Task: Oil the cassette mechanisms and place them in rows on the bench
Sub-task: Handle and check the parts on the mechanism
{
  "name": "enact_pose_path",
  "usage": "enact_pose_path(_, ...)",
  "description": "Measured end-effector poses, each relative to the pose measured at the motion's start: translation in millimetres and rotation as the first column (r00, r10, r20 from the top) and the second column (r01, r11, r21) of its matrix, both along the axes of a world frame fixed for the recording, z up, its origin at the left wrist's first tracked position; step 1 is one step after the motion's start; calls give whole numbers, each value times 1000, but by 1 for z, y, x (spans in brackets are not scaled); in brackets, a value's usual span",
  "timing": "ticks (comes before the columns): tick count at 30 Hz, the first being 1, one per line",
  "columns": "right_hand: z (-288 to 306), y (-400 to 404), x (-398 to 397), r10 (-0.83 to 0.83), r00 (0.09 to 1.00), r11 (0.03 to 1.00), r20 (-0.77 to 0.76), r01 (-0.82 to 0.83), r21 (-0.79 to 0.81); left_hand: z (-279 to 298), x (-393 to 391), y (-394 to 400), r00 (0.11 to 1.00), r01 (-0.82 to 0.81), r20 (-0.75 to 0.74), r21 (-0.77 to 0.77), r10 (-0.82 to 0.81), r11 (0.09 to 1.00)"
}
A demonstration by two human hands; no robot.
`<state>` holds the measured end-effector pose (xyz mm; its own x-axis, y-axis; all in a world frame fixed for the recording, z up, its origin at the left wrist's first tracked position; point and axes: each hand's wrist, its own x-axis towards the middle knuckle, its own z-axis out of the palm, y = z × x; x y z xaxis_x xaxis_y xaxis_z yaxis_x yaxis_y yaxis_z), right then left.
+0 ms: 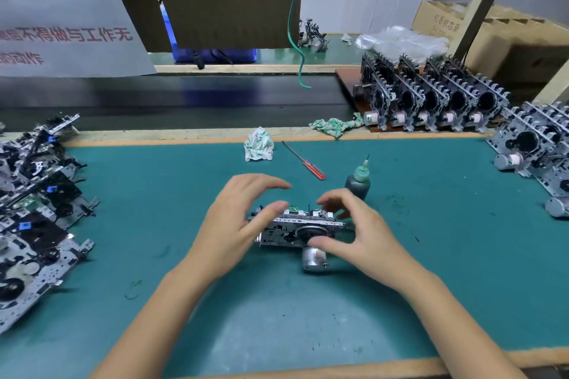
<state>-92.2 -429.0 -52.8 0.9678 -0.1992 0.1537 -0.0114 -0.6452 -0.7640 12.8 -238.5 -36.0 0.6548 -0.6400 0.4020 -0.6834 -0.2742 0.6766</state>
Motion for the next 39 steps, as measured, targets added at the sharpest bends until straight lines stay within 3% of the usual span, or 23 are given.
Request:
enact_pose_path(2, -8, 4, 4, 7, 1000, 989, 21, -10, 150, 2, -2, -8, 994, 107, 17, 11, -107, 994)
enact_pose_path(5, -10, 7, 7, -47, 998, 972, 35, 37, 232, 1, -3, -14, 987, 162, -18, 21, -162, 986)
enact_pose_path(15, -6, 11, 9, -24, 999, 895, 49, 0, 445, -10, -3, -21, 991, 130, 31, -72, -128, 989)
enact_pose_path(21, -5, 12, 4, 9, 1000, 891, 25, -19, 454, -10, -2, -21, 994, 108, 20, -65, -106, 992)
enact_pose_path(23, -7, 6, -2, 37, 999, 931, -18, -28, 364, -10, -2, -20, 994, 112, 2, -63, -112, 992)
enact_pose_path(26, -9, 1, -14, -59, 998, 998, -4, 59, -22, -10, -2, -21, 994, 105, -8, -53, -105, 993)
enact_pose_path(29, -13, 7, -22, -49, 993, 920, 111, 88, -383, -10, -2, -22, 995, 100, 7, -64, -100, 993)
enact_pose_path(36, -16, -3, -26, -11, 999, 858, 37, 28, -513, -12, -3, -22, 994, 107, -20, -88, -109, 990)
enact_pose_path(39, -16, -3, -24, -31, 996, 904, -85, -9, -427, -11, -2, -22, 993, 110, -27, -86, -113, 990)
